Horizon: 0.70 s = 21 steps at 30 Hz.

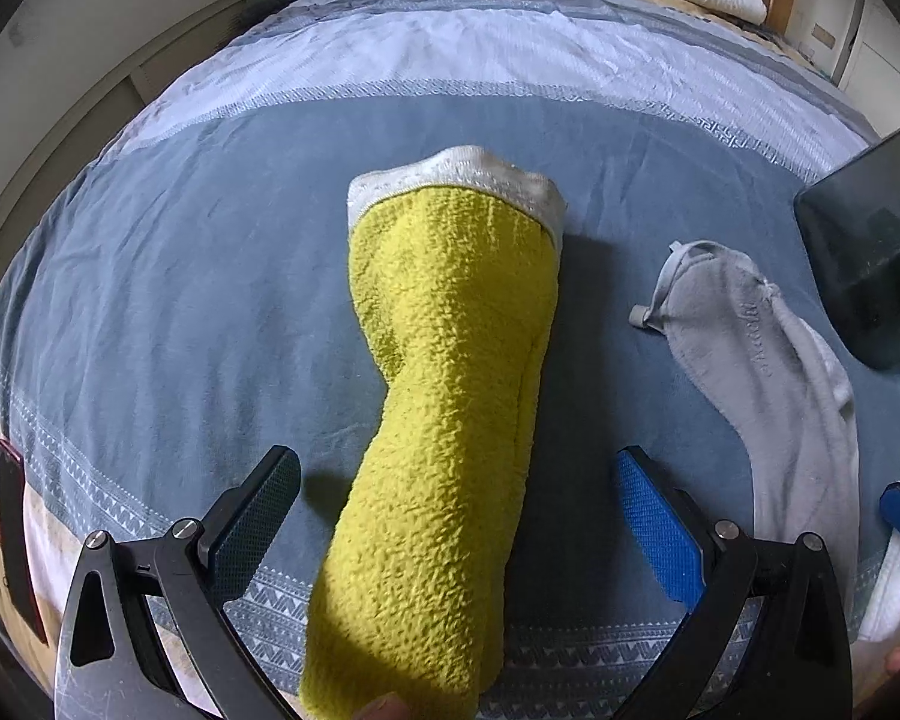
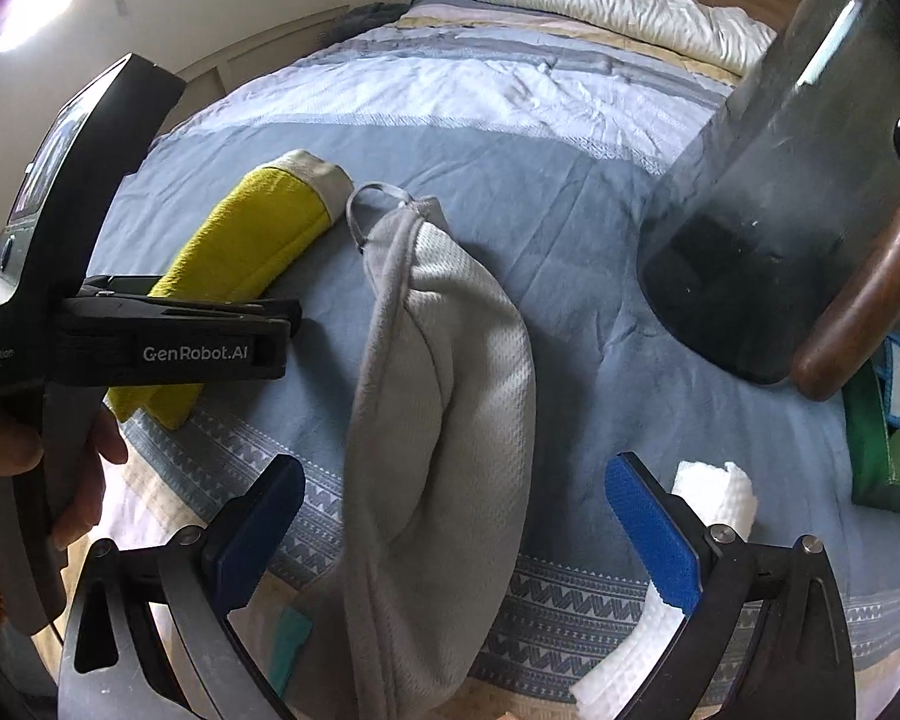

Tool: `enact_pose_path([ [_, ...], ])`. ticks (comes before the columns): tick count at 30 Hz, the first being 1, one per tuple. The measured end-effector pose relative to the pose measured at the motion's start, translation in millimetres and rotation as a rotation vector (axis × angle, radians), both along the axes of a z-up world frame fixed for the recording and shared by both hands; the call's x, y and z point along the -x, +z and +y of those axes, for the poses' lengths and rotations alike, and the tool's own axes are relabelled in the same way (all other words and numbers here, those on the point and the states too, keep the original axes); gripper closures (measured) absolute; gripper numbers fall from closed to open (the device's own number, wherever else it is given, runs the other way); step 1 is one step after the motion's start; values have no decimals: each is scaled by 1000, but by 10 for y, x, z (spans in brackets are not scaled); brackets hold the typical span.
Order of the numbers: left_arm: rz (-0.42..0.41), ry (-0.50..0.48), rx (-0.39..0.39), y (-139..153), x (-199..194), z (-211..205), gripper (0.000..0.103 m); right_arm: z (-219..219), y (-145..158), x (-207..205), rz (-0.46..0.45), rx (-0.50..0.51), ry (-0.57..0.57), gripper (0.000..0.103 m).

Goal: Organize soft objects
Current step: 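Close the left gripper on the yellow towel while the right gripper closes on the grey cloth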

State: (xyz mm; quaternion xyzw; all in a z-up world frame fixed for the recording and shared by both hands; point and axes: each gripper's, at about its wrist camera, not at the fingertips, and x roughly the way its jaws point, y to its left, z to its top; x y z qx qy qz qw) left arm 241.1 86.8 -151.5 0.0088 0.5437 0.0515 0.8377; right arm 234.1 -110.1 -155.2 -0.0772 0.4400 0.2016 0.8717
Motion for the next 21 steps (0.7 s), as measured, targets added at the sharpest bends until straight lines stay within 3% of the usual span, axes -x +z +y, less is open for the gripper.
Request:
enact_pose_path([
  [3,3,-1,-5,-21,-35,-12,1,-6,-35,-53,8,3,-8,4],
  [8,7,-2,-9,-43,-84,-35,1,-8,-91,-92,29,16,-3,18],
  [16,8,-3,-20,-66,-111,-58,1,20,-135,-103,34,16,5,20],
  [21,8,-3,-16,-84,-132,-51,1,44,-134,-98,36,20,13,27],
])
